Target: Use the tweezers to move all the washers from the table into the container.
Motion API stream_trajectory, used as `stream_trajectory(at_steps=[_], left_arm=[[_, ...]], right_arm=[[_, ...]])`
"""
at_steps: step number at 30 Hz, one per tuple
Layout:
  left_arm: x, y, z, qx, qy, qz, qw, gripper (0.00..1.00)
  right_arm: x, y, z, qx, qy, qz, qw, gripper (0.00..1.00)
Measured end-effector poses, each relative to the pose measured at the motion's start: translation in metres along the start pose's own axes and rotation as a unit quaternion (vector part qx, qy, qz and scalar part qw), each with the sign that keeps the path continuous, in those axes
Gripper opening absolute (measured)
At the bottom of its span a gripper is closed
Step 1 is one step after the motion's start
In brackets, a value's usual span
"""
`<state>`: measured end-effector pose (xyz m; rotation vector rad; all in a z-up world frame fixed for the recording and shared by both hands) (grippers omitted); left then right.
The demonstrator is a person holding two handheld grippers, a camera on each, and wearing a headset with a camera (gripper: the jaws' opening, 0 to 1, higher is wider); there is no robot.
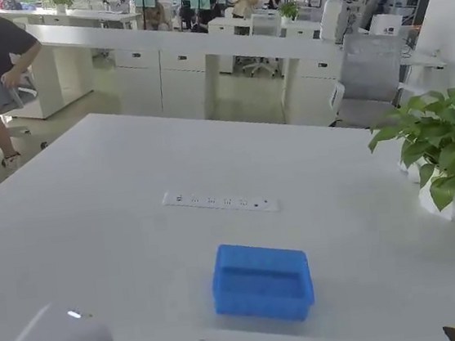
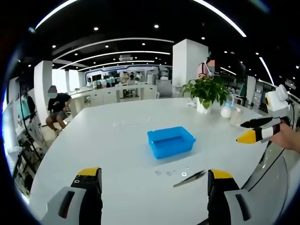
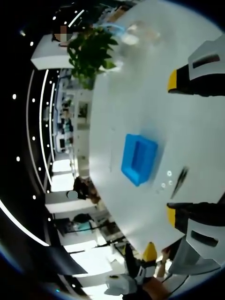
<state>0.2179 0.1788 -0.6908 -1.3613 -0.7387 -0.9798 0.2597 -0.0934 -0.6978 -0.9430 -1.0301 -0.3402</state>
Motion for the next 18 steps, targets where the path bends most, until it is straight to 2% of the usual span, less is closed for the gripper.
stream_trajectory(at_steps=[18], left_arm=[[0.002,0.012,-0.001,-0.011,0.013,0.004,0.9998,0.95]], right_arm=[[0.005,0.009,0.000,0.007,-0.010,0.010,0.9999,0.94]])
Point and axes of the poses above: the centre of the closed fingertips' face, and the gripper's own axes: y roughly forward along the fingers, z roughly to its left, x roughly out of its top, the point moved 3 cm from there along -y, roughly backward along the fingers, and after that the axes turned 12 degrees about x, right-handed, at the moved point
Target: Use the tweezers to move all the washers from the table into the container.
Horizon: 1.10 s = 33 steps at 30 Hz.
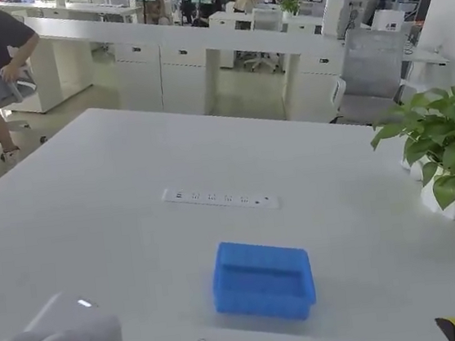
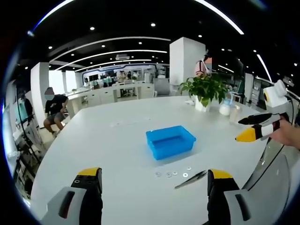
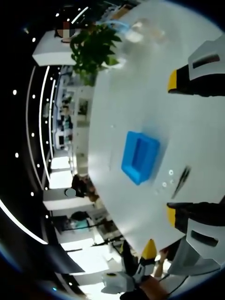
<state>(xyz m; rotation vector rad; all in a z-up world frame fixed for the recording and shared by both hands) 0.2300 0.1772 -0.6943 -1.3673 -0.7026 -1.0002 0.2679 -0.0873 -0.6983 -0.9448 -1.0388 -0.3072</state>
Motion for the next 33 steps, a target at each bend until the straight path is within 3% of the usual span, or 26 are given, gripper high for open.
stream_trajectory(at_steps=[3,8,11,14,15,17,19,21,24,26,27,30,32,33], left_arm=[[-0.003,0.001,-0.001,-0.007,0.004,0.007,0.9999,0.94],[-0.006,0.004,-0.010,-0.046,0.010,0.016,0.9988,0.79],[-0.009,0.005,-0.021,-0.085,0.020,0.026,0.9958,0.61],[-0.011,0.013,-0.026,-0.092,0.014,0.030,0.9952,0.47],[-0.015,0.014,-0.032,-0.113,0.021,0.041,0.9926,0.45],[-0.018,0.019,-0.037,-0.123,0.036,0.045,0.9907,0.40],[-0.024,0.023,-0.044,-0.145,0.075,0.043,0.9856,0.40],[-0.033,0.029,-0.048,-0.154,0.106,0.061,0.9805,0.37],[-0.041,0.039,-0.053,-0.168,0.151,0.070,0.9715,0.24],[-0.047,0.048,-0.057,-0.184,0.151,0.076,0.9683,0.20],[-0.054,0.052,-0.059,-0.199,0.148,0.099,0.9638,0.20],[-0.058,0.065,-0.060,-0.200,0.159,0.096,0.9621,0.16],[-0.062,0.074,-0.062,-0.204,0.169,0.104,0.9587,0.16],[-0.066,0.078,-0.064,-0.210,0.180,0.110,0.9545,0.16]], right_arm=[[-0.002,0.000,-0.001,-0.001,0.003,0.001,1.0000,0.94],[-0.004,0.001,0.000,0.004,0.011,0.002,0.9999,0.92],[-0.002,0.003,0.002,0.008,0.007,0.003,0.9999,0.91],[-0.002,0.006,0.006,0.013,0.001,0.011,0.9999,0.88],[-0.001,0.008,0.006,0.016,-0.001,0.013,0.9998,0.87],[-0.001,0.010,0.008,0.018,-0.004,0.014,0.9997,0.85],[-0.002,0.013,0.008,0.021,-0.003,0.017,0.9996,0.85],[-0.004,0.015,0.007,0.023,-0.001,0.022,0.9995,0.84],[-0.007,0.018,0.007,0.029,0.003,0.025,0.9992,0.81],[-0.010,0.020,0.008,0.034,0.006,0.028,0.9990,0.80],[-0.012,0.022,0.009,0.038,0.009,0.032,0.9987,0.79],[-0.016,0.026,0.012,0.043,0.013,0.038,0.9983,0.78],[-0.019,0.028,0.013,0.047,0.015,0.044,0.9978,0.78],[-0.022,0.030,0.014,0.049,0.017,0.048,0.9975,0.78]])
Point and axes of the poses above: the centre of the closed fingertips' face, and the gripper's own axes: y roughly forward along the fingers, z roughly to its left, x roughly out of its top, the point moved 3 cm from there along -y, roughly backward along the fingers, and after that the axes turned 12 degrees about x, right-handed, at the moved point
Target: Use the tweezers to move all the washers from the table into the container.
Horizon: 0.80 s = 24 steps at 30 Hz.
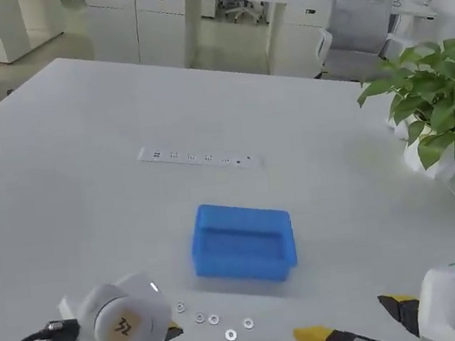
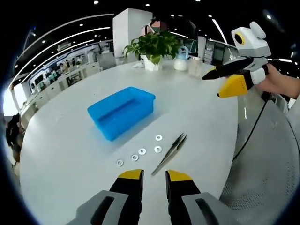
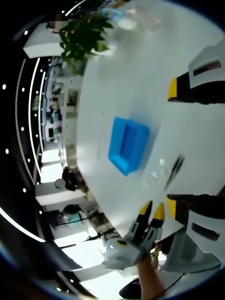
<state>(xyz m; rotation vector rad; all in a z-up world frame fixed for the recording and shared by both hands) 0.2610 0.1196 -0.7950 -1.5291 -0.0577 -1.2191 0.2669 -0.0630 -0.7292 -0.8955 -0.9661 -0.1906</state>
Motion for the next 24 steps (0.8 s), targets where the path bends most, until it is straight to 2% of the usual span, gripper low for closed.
stream_trajectory(at_steps=[8,16,17,19,21,24], left_arm=[[-0.006,0.027,-0.003,-0.024,0.051,0.024,0.9981,0.15],[-0.009,0.038,-0.007,-0.032,0.098,0.037,0.9940,0.09],[-0.011,0.039,-0.008,-0.035,0.108,0.044,0.9926,0.08],[-0.013,0.040,-0.011,-0.036,0.124,0.044,0.9907,0.03],[-0.016,0.040,-0.016,-0.043,0.148,0.047,0.9869,0.00],[-0.016,0.041,-0.022,-0.048,0.177,0.040,0.9822,0.00]], right_arm=[[-0.004,0.004,0.000,0.008,0.007,0.008,0.9999,0.77],[-0.007,0.008,0.006,0.018,0.005,0.016,0.9997,0.76],[-0.007,0.009,0.007,0.019,0.004,0.017,0.9997,0.75],[-0.008,0.011,0.010,0.024,0.004,0.019,0.9995,0.75],[-0.008,0.013,0.015,0.032,0.002,0.020,0.9993,0.75],[-0.011,0.018,0.021,0.042,-0.003,0.028,0.9987,0.75]])
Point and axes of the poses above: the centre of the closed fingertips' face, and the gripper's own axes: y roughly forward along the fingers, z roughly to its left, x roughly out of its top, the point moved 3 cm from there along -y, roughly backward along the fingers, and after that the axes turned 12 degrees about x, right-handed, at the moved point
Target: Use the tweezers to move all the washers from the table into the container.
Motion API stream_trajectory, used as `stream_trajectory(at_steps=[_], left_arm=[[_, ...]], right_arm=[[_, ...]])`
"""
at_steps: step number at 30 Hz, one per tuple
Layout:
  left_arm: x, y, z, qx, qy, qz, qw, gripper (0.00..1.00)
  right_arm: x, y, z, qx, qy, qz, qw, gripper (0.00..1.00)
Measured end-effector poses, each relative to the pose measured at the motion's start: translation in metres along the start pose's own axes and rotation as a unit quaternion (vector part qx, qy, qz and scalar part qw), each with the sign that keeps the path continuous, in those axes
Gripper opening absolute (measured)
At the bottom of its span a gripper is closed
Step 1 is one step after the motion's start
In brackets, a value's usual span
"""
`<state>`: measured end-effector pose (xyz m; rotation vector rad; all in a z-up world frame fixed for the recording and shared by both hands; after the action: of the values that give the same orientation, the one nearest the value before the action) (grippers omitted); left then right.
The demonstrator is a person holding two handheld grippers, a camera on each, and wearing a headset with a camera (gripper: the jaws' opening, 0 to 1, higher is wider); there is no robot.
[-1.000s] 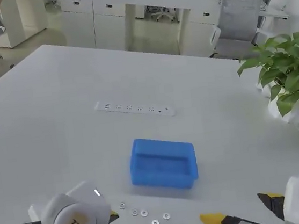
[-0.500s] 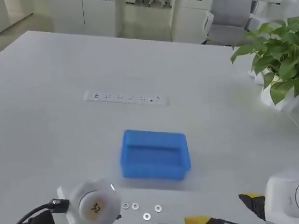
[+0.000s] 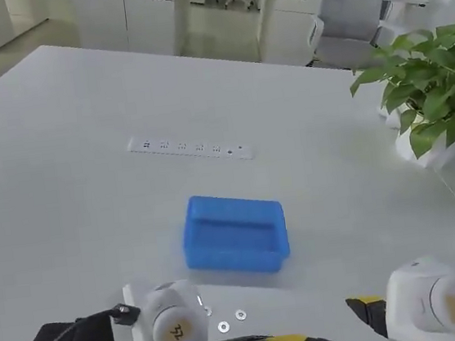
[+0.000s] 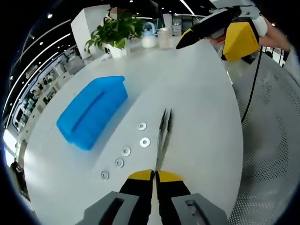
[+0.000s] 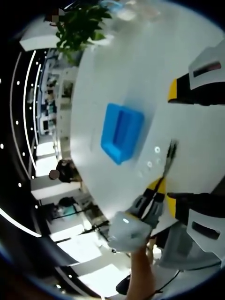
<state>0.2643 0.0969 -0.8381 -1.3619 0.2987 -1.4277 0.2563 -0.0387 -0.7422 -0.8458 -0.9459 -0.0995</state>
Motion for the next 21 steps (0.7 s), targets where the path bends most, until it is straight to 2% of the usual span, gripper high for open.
stream_trajectory(at_steps=[2,7,10,13,15,18,21], left_arm=[[0.000,-0.001,-0.005,-0.014,0.008,0.004,0.9999,0.00],[0.001,-0.006,-0.008,-0.019,0.022,-0.011,0.9995,0.00],[0.003,-0.014,-0.005,-0.015,0.010,-0.013,0.9998,0.00],[0.008,-0.025,-0.001,-0.010,0.000,-0.026,0.9996,0.00],[0.014,-0.035,0.001,-0.007,-0.015,-0.038,0.9991,0.00],[0.027,-0.051,0.004,-0.010,-0.040,-0.068,0.9968,0.00],[0.035,-0.063,0.010,0.000,-0.045,-0.080,0.9958,0.00]], right_arm=[[0.000,0.002,0.002,0.004,-0.002,0.001,1.0000,0.75],[0.003,0.007,0.007,0.014,-0.020,0.009,0.9997,0.75],[0.002,0.013,0.009,0.027,-0.037,0.020,0.9987,0.73],[-0.005,0.023,0.017,0.073,-0.056,0.042,0.9949,0.60],[-0.012,0.032,0.024,0.105,-0.073,0.062,0.9899,0.48],[-0.019,0.046,0.026,0.108,-0.094,0.089,0.9857,0.41],[-0.016,0.059,0.031,0.120,-0.111,0.095,0.9820,0.35]])
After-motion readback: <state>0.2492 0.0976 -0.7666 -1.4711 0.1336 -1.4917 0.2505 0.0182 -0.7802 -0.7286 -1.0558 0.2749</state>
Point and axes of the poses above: the centre of the closed fingertips' face, and the gripper's own axes: y roughly forward along the fingers, z roughly to its left, x roughly out of its top, the point moved 3 cm from there along -y, roughly backward along the fingers, and after that the axes turned 12 degrees about x, right-handed, at the moved point
